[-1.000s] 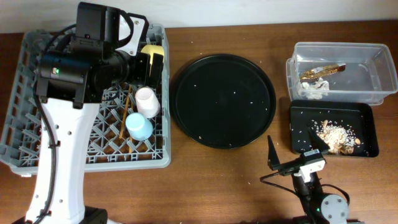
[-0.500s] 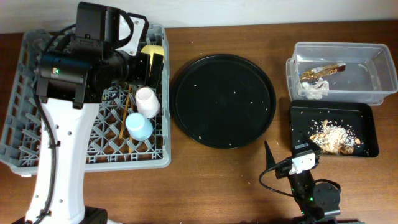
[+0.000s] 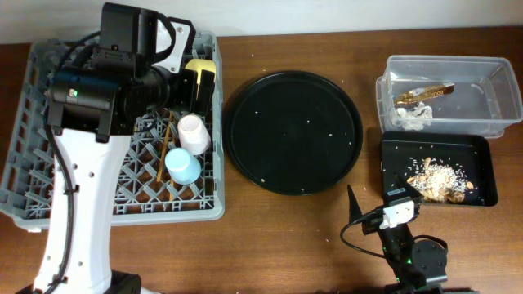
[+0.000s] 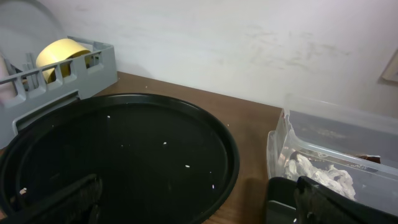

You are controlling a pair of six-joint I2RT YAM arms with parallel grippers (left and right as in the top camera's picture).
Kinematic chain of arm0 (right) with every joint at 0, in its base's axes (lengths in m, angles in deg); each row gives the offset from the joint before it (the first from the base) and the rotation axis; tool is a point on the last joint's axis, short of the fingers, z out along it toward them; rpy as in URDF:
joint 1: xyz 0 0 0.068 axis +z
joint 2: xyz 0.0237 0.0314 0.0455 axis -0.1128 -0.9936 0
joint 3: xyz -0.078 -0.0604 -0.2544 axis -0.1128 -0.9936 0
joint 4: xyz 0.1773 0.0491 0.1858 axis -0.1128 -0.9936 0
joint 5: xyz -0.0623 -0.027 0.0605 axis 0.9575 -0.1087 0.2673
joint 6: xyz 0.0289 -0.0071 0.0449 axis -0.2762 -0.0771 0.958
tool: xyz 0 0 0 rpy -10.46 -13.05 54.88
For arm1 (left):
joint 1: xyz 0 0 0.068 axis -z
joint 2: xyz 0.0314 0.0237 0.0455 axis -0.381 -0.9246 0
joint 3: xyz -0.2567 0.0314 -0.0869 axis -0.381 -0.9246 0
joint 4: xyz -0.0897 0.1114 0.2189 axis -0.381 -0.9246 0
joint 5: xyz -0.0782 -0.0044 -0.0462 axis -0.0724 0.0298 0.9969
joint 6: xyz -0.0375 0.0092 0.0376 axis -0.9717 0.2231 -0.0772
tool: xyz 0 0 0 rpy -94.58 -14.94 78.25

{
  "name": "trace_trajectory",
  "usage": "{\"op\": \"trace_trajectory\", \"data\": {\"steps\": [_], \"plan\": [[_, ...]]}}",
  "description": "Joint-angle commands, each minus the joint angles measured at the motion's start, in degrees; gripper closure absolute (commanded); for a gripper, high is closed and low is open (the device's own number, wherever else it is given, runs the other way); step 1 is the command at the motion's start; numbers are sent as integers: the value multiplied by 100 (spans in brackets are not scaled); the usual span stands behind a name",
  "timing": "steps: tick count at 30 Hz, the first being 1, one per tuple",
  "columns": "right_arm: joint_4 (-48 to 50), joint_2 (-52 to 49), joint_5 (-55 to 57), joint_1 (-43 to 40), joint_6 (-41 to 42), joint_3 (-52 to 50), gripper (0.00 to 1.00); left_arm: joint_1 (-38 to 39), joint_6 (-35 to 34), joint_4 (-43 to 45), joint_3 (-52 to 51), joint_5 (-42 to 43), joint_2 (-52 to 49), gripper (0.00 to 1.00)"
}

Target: Sort waste into correct bins and load items into the dishwasher rack

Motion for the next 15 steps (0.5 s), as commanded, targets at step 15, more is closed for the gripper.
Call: {"op": "trace_trajectory", "data": {"steps": [15], "plan": [[-42, 48, 52, -26, 15, -31, 2, 7, 42, -109, -562, 44, 664, 1]]}}
